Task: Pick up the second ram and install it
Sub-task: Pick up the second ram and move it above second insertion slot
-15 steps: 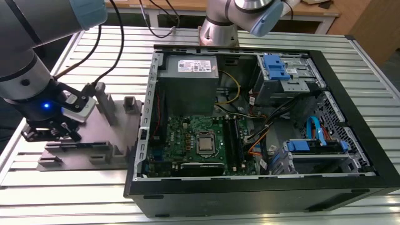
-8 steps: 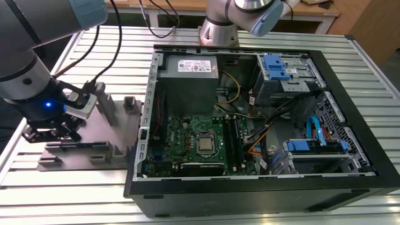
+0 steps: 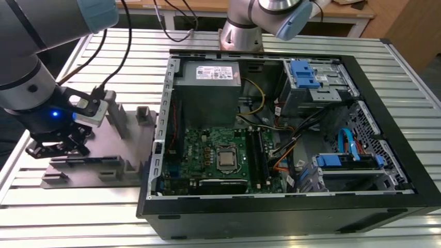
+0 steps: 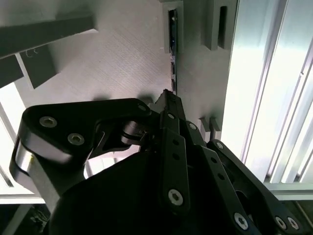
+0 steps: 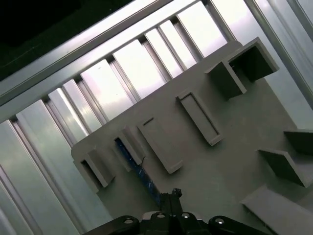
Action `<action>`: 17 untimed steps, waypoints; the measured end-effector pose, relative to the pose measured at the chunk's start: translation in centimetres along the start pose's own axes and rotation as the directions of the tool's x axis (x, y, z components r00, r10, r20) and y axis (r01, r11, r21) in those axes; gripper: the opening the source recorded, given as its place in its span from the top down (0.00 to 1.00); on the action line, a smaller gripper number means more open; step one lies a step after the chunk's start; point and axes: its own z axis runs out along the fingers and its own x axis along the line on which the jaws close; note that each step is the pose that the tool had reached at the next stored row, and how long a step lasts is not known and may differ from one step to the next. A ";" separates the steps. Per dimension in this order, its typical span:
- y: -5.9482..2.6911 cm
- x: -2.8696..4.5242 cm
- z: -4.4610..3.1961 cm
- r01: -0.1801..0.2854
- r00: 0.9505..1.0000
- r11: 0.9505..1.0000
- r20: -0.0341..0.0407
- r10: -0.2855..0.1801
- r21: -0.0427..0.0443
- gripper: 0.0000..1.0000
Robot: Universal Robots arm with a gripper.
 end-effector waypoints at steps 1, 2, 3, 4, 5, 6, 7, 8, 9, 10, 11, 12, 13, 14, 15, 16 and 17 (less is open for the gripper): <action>0.00 0.00 0.00 0.011 1.000 1.000 0.000 -0.011 0.000 0.89; 0.00 0.00 0.00 0.021 1.000 1.000 0.000 -0.021 -0.001 0.89; 0.00 0.00 0.00 0.031 1.000 1.000 0.000 -0.031 -0.001 0.89; 0.00 0.00 0.00 0.041 0.999 0.999 0.000 -0.041 -0.001 0.89; 0.00 0.00 0.00 0.052 0.999 0.999 0.000 -0.052 -0.001 0.89; 0.00 0.00 0.01 0.062 0.998 0.998 0.000 -0.062 -0.001 0.89; 0.00 0.00 0.01 0.072 0.997 0.997 0.000 -0.072 -0.002 0.89; 0.00 0.00 0.01 0.084 0.997 0.997 0.000 -0.084 -0.002 0.89; 0.00 0.00 0.01 0.094 0.996 0.996 0.000 -0.094 -0.002 0.89; 0.00 0.00 0.01 0.104 0.995 0.995 0.000 -0.104 -0.003 0.89; 0.00 0.00 0.01 0.115 0.993 0.993 0.000 -0.115 -0.003 0.89; 0.00 0.00 0.01 0.125 0.992 0.992 0.000 -0.125 -0.003 0.89; 0.00 0.00 0.01 0.135 0.991 0.991 0.000 -0.135 -0.003 0.89; 0.00 0.00 0.01 0.145 0.989 0.989 0.000 -0.145 -0.004 0.89; 0.00 0.00 0.01 0.155 0.988 0.988 0.000 -0.155 -0.004 0.89; 0.00 0.00 0.01 0.166 0.986 0.986 0.000 -0.166 -0.004 0.89; 0.00 0.00 0.01 0.176 0.984 0.984 0.000 -0.176 -0.004 0.89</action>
